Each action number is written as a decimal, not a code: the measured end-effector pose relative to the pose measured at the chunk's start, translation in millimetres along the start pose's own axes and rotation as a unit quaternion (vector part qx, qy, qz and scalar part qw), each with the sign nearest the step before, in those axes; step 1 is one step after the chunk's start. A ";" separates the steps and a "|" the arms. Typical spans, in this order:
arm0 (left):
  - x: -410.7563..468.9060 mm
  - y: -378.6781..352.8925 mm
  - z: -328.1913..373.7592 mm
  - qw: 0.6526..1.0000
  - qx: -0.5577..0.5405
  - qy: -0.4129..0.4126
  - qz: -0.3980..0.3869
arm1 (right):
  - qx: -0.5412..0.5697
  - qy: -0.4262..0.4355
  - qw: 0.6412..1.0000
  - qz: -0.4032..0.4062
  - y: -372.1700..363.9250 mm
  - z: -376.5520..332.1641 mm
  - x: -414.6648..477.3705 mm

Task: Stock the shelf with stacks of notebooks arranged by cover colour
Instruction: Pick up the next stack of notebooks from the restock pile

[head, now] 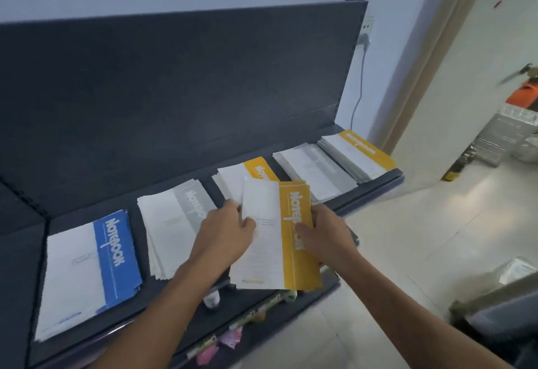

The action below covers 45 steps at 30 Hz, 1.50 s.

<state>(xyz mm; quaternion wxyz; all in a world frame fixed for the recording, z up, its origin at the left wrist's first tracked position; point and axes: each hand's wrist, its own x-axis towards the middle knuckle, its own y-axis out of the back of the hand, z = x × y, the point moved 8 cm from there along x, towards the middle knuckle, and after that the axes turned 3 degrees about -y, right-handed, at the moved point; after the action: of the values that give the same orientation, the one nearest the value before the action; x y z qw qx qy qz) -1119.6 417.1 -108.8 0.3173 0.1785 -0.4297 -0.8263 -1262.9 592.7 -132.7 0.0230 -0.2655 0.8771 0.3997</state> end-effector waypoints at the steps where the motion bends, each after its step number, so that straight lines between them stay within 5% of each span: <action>1: 0.8 -2.3 3.7 1.000 -0.002 0.009 0.010 | -0.008 0.012 1.000 -0.011 4.7 -1.2 7.8; 19: 75.5 -12.1 -21.2 0.972 -0.020 0.165 0.164 | -0.152 0.149 0.969 -0.125 -32.8 -82.5 153.4; 30: 91.5 -28.6 -34.0 0.961 0.061 0.227 0.148 | -0.299 0.206 0.927 -0.095 -60.0 -92.2 189.0; 45: 61.3 5.1 -17.3 0.951 0.019 0.217 0.217 | -0.282 0.378 0.879 -0.065 -60.6 -138.4 173.6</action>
<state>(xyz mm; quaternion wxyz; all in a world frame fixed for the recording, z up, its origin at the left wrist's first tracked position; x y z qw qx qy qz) -1153.0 363.1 -115.8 0.5713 0.2621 -0.3939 -0.6706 -1358.7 383.6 -124.2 -0.3599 -0.4482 0.6500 0.4971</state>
